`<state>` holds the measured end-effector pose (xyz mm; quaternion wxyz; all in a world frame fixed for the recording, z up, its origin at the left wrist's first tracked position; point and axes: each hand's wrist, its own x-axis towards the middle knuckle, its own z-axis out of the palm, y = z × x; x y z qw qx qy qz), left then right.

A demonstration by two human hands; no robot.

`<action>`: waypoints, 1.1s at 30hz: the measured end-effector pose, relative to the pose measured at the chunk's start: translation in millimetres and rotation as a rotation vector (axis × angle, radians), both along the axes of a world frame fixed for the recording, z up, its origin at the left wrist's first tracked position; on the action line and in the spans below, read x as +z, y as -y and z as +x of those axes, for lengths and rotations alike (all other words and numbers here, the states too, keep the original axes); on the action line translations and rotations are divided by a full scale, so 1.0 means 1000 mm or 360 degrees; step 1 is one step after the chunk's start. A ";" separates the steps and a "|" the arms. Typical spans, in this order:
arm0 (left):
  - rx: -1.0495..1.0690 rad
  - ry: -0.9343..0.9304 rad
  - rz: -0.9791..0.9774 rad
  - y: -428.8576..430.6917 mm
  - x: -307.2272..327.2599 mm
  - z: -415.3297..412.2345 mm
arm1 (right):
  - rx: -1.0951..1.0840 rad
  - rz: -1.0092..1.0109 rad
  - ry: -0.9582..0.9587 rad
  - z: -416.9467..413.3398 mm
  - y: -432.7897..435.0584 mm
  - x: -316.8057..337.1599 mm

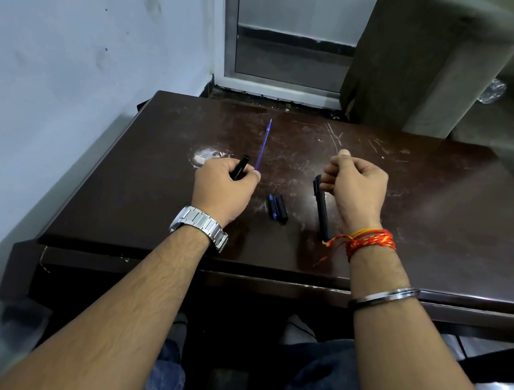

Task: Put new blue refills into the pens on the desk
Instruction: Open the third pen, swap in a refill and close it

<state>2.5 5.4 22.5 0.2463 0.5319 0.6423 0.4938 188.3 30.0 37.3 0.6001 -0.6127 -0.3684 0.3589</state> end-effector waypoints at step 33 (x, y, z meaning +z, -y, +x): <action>0.0391 -0.0482 -0.0583 -0.009 -0.004 -0.048 | 0.0182 -0.0038 0.0749 -0.020 0.009 -0.002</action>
